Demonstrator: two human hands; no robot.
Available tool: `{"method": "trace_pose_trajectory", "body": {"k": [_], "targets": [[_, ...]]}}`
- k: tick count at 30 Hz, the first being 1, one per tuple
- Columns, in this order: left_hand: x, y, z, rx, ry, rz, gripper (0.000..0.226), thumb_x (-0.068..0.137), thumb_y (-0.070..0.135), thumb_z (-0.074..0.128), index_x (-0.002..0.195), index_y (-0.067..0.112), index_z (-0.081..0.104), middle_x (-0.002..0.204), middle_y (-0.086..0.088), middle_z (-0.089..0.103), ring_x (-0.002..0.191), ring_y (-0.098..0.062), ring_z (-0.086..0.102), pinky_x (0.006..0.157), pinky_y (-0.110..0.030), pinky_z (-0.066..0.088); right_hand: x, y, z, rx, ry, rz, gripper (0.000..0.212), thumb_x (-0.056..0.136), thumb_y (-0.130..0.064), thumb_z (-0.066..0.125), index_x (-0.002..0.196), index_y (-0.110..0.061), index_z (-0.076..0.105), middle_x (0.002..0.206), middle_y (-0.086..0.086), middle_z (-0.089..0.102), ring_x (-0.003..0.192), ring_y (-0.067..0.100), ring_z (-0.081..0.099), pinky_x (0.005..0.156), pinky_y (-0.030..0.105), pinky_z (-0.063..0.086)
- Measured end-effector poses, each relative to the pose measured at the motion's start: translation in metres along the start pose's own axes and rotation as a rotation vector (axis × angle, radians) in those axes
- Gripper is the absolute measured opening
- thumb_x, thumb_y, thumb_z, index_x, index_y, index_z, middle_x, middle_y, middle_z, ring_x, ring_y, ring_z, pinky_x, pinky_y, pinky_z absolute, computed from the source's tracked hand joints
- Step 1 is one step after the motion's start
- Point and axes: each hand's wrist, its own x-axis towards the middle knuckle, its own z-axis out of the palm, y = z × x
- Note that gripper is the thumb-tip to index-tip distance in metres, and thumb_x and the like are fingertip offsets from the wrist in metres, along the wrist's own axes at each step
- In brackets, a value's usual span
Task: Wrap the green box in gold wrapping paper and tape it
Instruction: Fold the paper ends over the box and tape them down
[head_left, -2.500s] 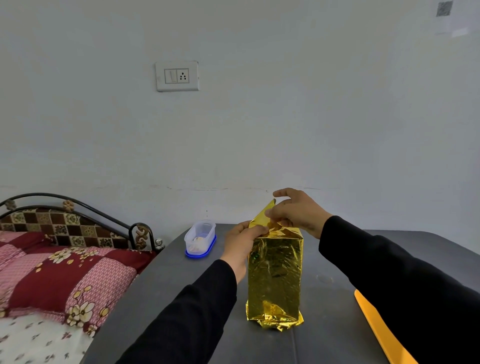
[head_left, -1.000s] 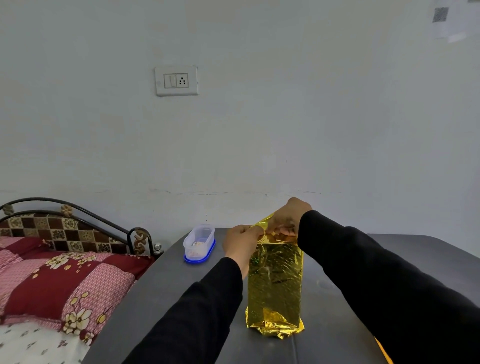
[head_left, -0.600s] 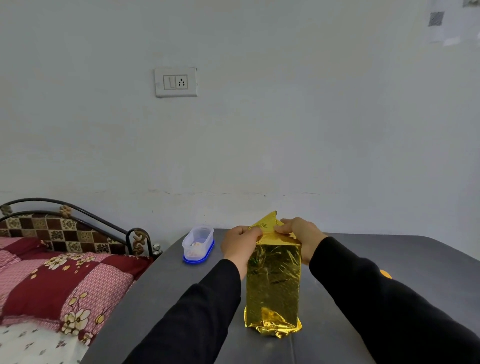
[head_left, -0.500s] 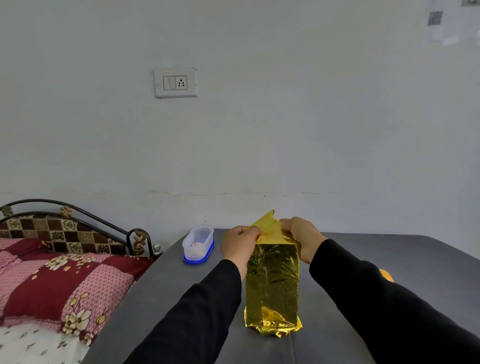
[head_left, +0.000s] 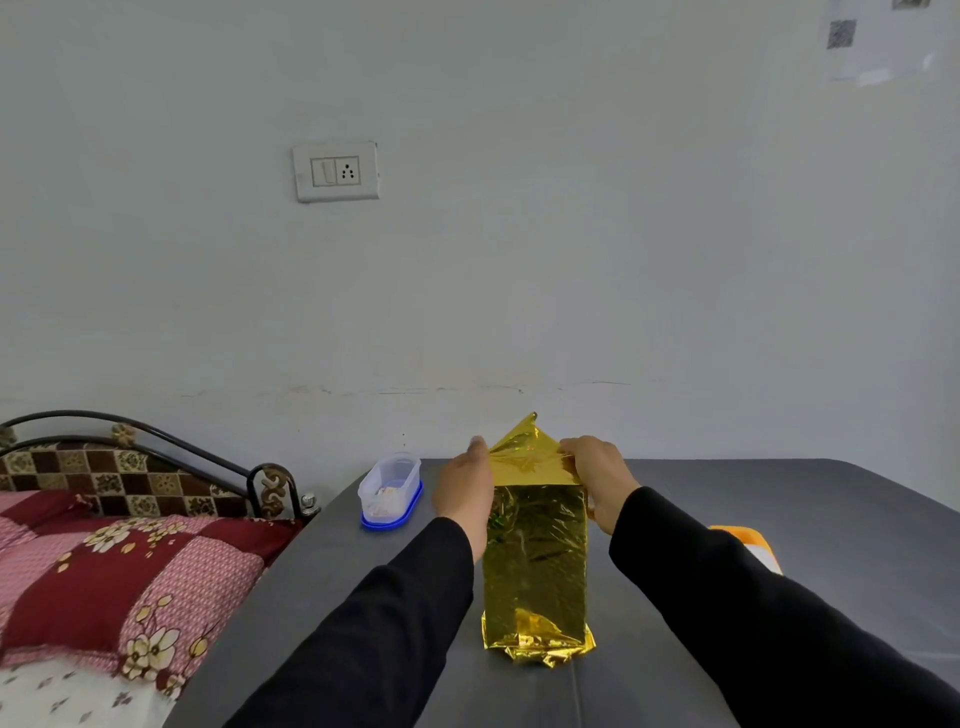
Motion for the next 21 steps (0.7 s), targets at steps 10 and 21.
{"method": "trace_pose_trajectory", "body": {"k": [10,21], "targets": [[-0.083,-0.04,0.045,0.043,0.07,1.123,0.01,0.099,0.017,0.06,0.108,0.018,0.062,0.105,0.013,0.055,0.1,-0.009,0.054,0.085,-0.026,0.046,-0.066,0.033,-0.086,-0.042,0.209,-0.437,0.016,0.095,-0.027,0.063,0.089,-0.023,0.077,0.09,-0.009,0.077,0.086,0.01,0.073,0.086,0.039,0.058],[-0.111,-0.119,0.16,0.472,-0.735,0.69,0.098,0.083,0.076,0.059,0.161,0.034,0.017,0.168,0.017,0.014,0.153,-0.005,0.012,0.126,-0.039,0.019,-0.093,0.104,-0.211,-0.643,0.481,-0.102,0.034,0.09,-0.054,0.066,0.103,-0.024,0.072,0.114,-0.003,0.063,0.102,0.021,0.064,0.081,0.035,0.055]]}}
